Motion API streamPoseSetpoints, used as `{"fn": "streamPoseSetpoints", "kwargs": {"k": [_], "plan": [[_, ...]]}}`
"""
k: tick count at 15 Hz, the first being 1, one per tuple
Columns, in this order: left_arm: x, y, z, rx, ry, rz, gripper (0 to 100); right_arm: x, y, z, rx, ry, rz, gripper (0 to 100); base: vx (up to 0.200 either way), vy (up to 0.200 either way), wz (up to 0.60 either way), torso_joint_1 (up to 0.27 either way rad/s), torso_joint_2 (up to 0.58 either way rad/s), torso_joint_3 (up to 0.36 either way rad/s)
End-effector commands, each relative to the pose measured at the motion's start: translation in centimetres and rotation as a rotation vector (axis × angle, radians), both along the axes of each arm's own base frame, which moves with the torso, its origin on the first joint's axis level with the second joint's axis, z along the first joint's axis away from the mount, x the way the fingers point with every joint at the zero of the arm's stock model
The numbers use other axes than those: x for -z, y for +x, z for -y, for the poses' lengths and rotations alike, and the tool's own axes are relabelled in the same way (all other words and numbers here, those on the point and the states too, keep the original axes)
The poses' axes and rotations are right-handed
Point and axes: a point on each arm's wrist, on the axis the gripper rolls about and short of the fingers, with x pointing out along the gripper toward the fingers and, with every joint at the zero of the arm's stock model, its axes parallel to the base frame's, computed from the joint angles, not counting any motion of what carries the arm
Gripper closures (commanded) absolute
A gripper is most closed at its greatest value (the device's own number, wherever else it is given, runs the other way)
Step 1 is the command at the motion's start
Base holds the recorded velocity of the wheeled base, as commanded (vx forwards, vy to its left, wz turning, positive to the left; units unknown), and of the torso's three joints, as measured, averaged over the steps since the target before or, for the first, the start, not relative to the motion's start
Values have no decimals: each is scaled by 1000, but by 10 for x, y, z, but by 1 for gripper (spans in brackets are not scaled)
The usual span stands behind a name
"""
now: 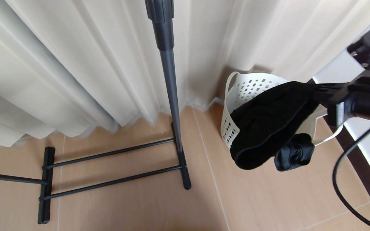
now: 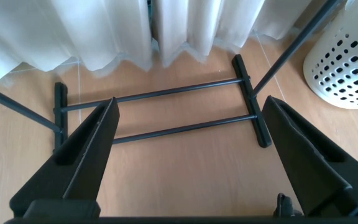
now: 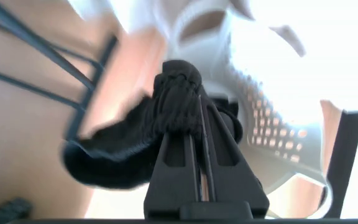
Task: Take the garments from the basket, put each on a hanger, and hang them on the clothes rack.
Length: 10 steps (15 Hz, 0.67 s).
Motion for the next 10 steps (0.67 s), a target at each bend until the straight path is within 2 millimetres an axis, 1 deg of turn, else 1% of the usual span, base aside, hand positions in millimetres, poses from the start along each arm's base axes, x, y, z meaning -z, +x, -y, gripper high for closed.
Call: {"fn": "streamPoseSetpoints", "kwargs": {"k": [1,2,4,6,10], "plan": [[0,0,0,0,-1,1,0,-5,-74,14,-79,58,108,100,0,0,0,0,0,0],[0,0,0,0,-1,1,0,3,-80,15,-83,78,90,100,0,0,0,0,0,0],[0,0,0,0,-2,1,0,5,-79,12,-105,98,87,100,0,0,0,1,1,50],[0,0,0,0,-1,1,0,7,-76,8,-120,97,77,100,0,0,0,-5,2,154],[0,0,0,0,-1,1,0,11,-75,7,-120,96,63,100,0,0,0,5,-1,195]]}}
